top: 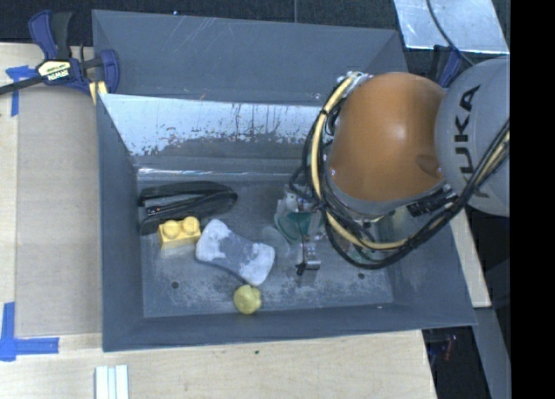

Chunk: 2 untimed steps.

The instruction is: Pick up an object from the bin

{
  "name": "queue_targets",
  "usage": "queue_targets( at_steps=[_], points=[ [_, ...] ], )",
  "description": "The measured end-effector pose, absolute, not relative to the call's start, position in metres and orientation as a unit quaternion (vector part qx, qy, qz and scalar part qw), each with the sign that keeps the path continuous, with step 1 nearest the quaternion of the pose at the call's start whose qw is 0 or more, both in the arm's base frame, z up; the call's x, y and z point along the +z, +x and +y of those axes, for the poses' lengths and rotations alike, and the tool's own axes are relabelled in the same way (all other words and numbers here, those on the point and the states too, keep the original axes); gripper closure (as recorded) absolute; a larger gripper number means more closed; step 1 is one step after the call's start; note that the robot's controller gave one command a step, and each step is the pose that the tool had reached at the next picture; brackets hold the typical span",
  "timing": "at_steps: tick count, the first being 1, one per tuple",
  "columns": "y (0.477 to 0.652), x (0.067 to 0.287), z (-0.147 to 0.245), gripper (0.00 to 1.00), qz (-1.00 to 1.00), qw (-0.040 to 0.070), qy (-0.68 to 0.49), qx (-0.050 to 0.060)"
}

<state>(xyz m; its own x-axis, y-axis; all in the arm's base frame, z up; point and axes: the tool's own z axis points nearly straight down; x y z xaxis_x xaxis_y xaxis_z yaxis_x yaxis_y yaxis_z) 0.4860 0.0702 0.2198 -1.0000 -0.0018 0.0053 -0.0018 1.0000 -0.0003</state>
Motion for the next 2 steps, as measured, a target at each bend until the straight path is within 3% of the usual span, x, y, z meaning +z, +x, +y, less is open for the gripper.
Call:
queue_targets(
  at_steps=[1,2],
  points=[
    [0.488,0.223,0.07,0.0,-1.0,-0.002,0.0,0.0],
    [0.512,0.153,0.072,0.0,-0.999,-0.004,-0.043,-0.001]
  ],
)
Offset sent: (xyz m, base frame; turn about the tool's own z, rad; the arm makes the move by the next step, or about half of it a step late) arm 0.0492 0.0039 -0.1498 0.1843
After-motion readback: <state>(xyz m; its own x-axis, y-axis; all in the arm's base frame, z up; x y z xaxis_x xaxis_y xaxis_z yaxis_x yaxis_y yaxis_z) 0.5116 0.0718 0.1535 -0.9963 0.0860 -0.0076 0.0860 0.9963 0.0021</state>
